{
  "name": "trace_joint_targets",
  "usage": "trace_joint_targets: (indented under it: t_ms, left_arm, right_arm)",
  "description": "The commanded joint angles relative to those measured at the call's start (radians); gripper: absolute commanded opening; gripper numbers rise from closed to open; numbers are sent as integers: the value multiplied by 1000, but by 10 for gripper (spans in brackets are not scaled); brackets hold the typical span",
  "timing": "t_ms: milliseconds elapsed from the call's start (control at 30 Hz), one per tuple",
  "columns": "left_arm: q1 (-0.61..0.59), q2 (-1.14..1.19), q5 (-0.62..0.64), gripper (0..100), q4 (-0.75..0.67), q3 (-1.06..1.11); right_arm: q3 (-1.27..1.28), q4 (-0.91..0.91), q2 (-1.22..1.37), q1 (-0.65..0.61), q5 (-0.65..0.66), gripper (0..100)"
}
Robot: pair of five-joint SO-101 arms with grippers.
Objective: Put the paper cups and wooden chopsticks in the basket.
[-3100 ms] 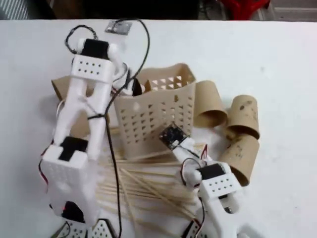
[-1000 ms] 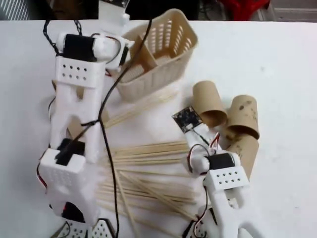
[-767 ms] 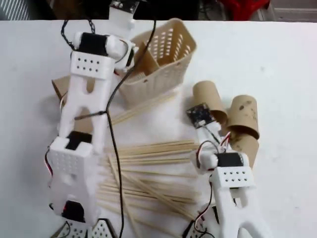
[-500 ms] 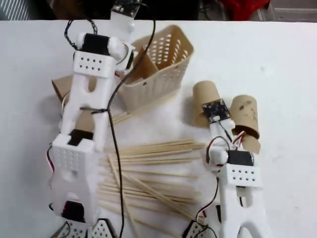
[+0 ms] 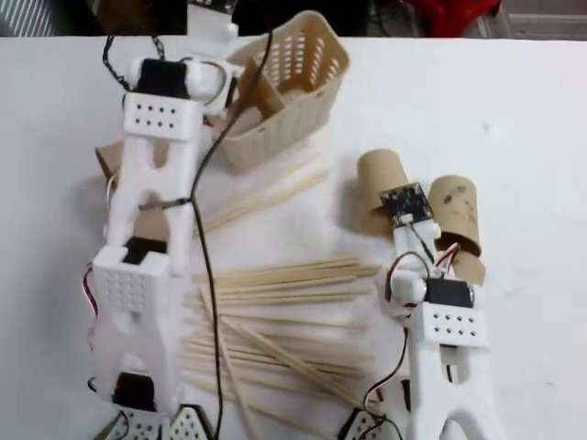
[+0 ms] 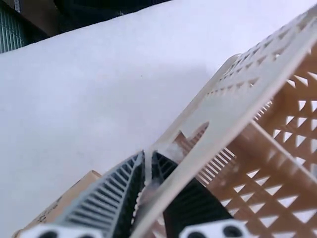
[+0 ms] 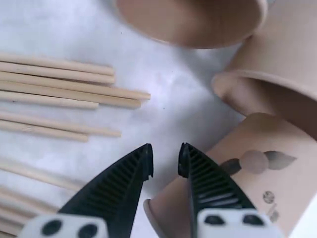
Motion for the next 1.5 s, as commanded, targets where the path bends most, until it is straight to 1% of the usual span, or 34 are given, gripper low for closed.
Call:
trace_joint_targets:
  t_ms: [0,133,233,333,533,633,733,800,967,1133,1367,1467]
  left_arm:
    - [-7,28,-6,20,-35,-61]
    - [-21,85,-6,20,-54,-61]
    - [-21,91,-6,20,-29,-54]
    - [-10,94,-18,20,55,-61]
    - [7,88,-46,20,160,-63]
    - [7,96,-54,20,218,-123]
    - [19,97,-129,20,281,-175]
    - [28,97,-150,20,308,-183]
    - [42,91,-158,20,313,-187]
    - [81,70,-147,20,319,-181]
    - [82,25,-138,20,319,-180]
    - [74,28,-140,24,279,-183]
  right_arm:
    - [-18,4,-8,10,0,106]
    - [-18,7,-8,10,0,106]
    - [-18,5,-8,10,0,106]
    - [-18,4,-8,8,0,106]
    - [-18,5,-8,5,2,106]
    - [-17,7,-8,7,2,106]
    - [-17,7,-7,8,2,106]
    - [-17,7,-7,8,2,106]
    - [-17,7,-4,8,2,106]
    - [-17,5,-2,4,2,106]
    - [-17,2,-1,4,2,106]
    - [-17,2,-1,4,2,106]
